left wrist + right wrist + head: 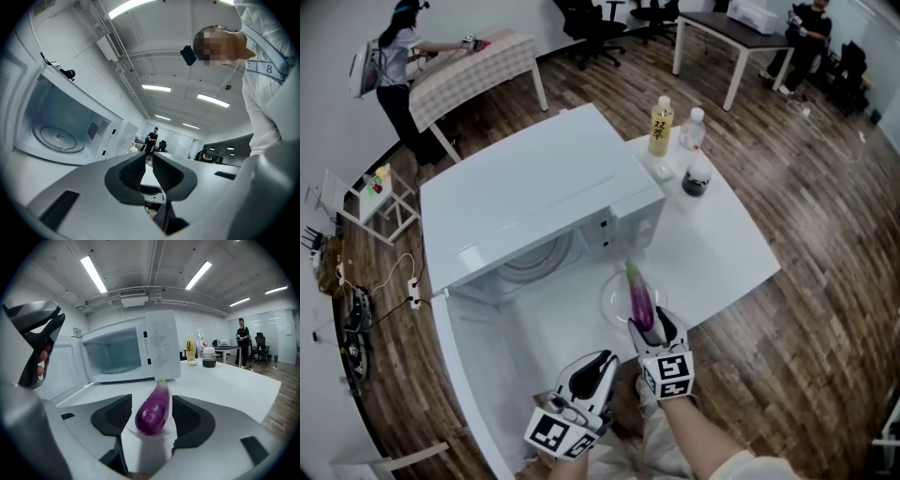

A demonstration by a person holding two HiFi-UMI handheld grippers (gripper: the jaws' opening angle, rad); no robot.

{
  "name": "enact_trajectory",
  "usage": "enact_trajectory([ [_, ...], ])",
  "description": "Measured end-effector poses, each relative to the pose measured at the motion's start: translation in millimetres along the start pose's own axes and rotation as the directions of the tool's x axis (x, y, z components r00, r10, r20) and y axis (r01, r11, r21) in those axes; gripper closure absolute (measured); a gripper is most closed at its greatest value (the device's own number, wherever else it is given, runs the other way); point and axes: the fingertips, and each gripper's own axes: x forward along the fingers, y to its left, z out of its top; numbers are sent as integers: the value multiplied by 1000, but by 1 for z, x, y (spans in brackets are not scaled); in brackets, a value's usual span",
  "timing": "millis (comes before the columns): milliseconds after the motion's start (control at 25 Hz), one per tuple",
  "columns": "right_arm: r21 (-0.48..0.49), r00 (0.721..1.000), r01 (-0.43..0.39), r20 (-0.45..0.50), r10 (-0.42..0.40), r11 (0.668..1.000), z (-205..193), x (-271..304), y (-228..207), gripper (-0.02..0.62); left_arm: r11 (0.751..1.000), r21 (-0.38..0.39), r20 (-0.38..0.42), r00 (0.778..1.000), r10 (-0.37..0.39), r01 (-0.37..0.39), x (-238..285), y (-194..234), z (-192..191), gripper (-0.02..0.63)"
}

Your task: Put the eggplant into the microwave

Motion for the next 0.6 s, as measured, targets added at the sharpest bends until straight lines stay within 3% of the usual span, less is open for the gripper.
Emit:
enact_trajectory([
  [320, -52, 995, 47, -83, -51, 998, -15, 7, -3, 328, 1000, -4, -13, 1000, -12, 12, -2, -2, 1, 569],
  [600, -74, 995, 48, -89, -54, 996, -12, 7, -2, 347, 1000, -9, -12, 1000, -7, 7, -7, -1, 1, 569],
])
